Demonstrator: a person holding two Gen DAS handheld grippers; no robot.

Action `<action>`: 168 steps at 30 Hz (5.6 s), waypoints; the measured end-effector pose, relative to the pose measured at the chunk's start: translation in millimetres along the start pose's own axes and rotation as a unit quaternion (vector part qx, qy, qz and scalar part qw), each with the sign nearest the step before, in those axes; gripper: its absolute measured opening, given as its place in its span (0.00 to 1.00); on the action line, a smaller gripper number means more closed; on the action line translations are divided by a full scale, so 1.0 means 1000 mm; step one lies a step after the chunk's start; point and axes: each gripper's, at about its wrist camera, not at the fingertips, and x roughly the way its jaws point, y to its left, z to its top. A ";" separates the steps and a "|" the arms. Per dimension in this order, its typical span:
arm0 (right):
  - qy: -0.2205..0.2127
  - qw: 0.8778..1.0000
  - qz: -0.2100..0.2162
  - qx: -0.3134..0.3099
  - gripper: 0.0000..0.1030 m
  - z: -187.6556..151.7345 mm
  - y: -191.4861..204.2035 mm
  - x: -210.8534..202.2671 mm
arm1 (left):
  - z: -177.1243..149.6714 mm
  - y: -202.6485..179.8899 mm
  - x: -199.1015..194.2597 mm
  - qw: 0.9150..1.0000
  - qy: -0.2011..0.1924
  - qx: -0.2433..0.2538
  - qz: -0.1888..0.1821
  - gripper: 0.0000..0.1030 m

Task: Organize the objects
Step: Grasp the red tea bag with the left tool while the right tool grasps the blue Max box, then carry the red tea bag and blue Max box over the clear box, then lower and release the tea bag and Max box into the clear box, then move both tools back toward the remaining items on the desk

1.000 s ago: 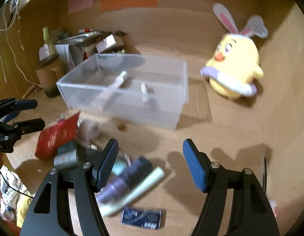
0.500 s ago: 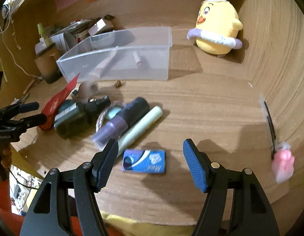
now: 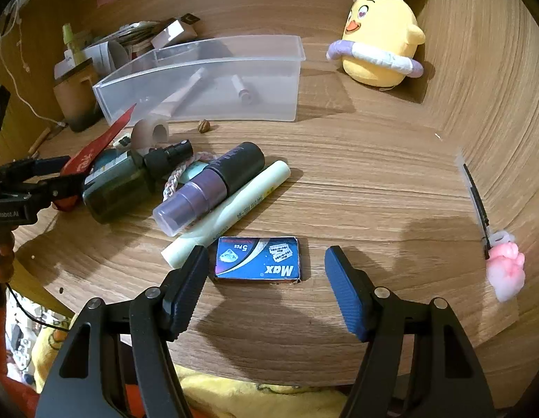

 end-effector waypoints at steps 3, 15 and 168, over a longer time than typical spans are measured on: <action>-0.006 1.000 -0.011 -0.005 0.55 -0.002 0.002 -0.001 | -0.002 -0.002 0.002 1.000 0.001 0.006 -0.001 0.75; -0.018 1.000 -0.018 0.012 0.43 0.001 -0.009 -0.004 | -0.011 0.009 -0.010 1.000 -0.021 -0.022 0.000 0.54; -0.011 0.998 0.029 0.048 0.76 0.039 -0.038 0.004 | 0.032 0.035 0.020 0.996 0.009 -0.056 0.075 0.82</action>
